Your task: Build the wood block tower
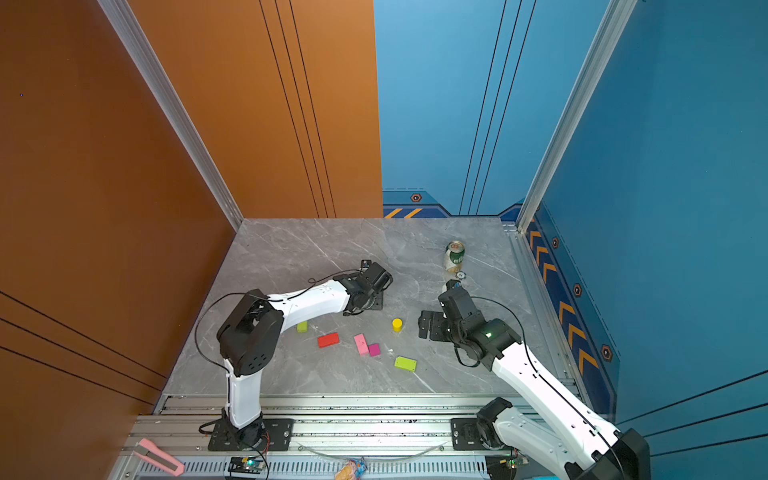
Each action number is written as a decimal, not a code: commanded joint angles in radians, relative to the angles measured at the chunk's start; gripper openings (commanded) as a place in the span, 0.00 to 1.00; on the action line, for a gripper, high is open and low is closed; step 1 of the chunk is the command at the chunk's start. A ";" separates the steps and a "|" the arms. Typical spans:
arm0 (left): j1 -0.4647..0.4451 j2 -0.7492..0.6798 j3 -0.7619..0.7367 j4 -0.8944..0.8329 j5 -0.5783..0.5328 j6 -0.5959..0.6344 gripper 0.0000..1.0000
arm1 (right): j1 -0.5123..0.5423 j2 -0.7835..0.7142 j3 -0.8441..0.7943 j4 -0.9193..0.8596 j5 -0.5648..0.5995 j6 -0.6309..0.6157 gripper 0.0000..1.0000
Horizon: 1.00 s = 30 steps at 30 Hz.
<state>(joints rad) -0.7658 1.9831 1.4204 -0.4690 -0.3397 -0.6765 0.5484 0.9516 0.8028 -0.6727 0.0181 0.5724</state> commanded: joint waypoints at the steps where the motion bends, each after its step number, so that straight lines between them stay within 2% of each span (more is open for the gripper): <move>1: 0.008 0.028 0.037 -0.033 -0.016 0.016 0.54 | -0.008 -0.009 -0.014 -0.032 -0.017 -0.017 1.00; 30: 0.044 0.092 0.084 -0.031 0.020 0.023 0.55 | -0.035 0.046 -0.008 -0.016 -0.028 -0.024 1.00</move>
<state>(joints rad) -0.7311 2.0529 1.4799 -0.4770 -0.3351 -0.6689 0.5220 0.9924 0.8028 -0.6724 -0.0010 0.5716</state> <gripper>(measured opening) 0.623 0.999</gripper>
